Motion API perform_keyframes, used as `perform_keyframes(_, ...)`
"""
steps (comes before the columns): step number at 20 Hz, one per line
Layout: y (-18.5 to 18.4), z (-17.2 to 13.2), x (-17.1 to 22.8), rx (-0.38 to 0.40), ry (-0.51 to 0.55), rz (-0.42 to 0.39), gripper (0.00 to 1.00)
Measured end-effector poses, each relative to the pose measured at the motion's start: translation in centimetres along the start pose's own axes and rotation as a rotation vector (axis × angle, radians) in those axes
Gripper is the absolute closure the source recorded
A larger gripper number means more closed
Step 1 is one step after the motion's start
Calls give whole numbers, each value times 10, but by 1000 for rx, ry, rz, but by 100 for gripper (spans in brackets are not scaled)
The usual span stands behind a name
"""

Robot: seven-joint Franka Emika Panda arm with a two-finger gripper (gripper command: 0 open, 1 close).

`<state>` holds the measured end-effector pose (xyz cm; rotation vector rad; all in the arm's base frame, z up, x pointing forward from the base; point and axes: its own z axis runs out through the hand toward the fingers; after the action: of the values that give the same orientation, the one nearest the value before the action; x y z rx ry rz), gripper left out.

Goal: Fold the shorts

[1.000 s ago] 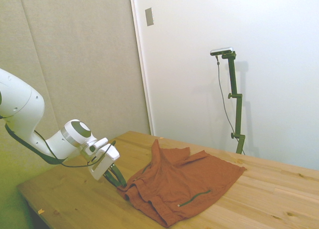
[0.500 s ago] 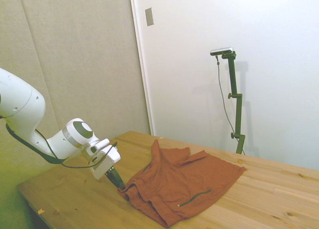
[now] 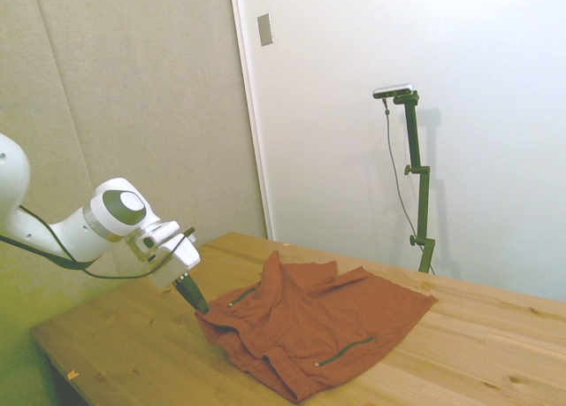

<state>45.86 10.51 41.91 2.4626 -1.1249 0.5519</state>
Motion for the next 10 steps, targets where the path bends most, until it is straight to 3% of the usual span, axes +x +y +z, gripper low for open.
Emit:
perform_keyframes(6, 52, -19, 42, 80, -42, 90, 100)
perform_keyframes(10, 86, 2, 92, 128, -123, 147, 100)
